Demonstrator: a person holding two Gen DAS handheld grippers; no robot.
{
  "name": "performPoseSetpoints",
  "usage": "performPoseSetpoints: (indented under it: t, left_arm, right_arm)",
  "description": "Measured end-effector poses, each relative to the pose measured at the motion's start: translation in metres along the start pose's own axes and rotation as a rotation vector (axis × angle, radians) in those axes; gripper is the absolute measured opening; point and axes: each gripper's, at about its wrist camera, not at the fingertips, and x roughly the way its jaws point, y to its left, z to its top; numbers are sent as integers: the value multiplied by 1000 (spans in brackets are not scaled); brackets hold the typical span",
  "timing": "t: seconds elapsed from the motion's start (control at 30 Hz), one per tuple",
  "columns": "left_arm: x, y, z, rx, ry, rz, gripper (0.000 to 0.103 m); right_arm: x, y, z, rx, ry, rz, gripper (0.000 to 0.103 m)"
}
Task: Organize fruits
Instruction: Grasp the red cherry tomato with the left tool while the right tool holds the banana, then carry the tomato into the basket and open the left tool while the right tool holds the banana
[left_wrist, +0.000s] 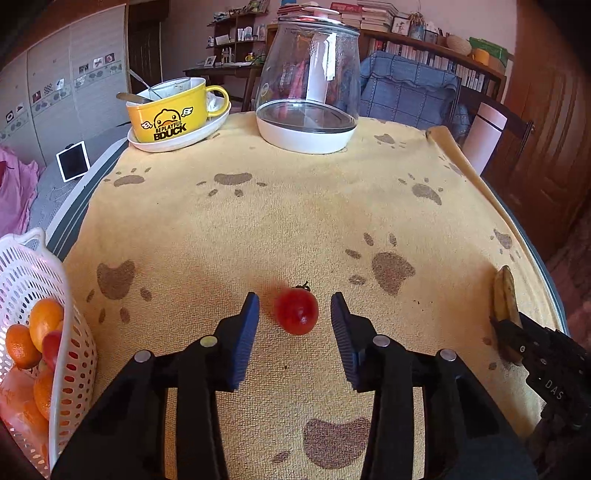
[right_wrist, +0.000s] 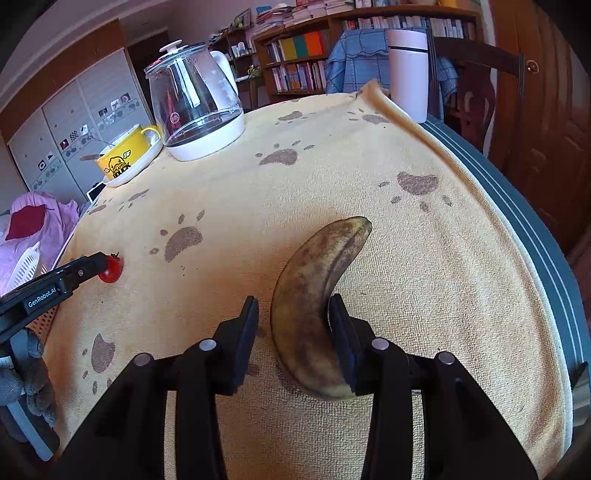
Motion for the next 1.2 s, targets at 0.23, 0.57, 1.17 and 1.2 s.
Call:
performPoseSetpoints:
  t: [0.23, 0.57, 1.17, 1.2]
  left_arm:
    - [20, 4, -3, -20, 28, -8, 31]
    - [11, 3, -6, -19, -22, -14, 27]
    - [-49, 9, -18, -18, -167, 132, 27]
    - [-53, 10, -19, -21, -175, 143, 27]
  right_arm:
    - [1, 2, 0, -9, -2, -2, 43]
    - [7, 1, 0, -5, 26, -2, 53]
    - [3, 6, -1, -39, 2, -8, 35]
    - [1, 7, -2, -44, -9, -4, 35]
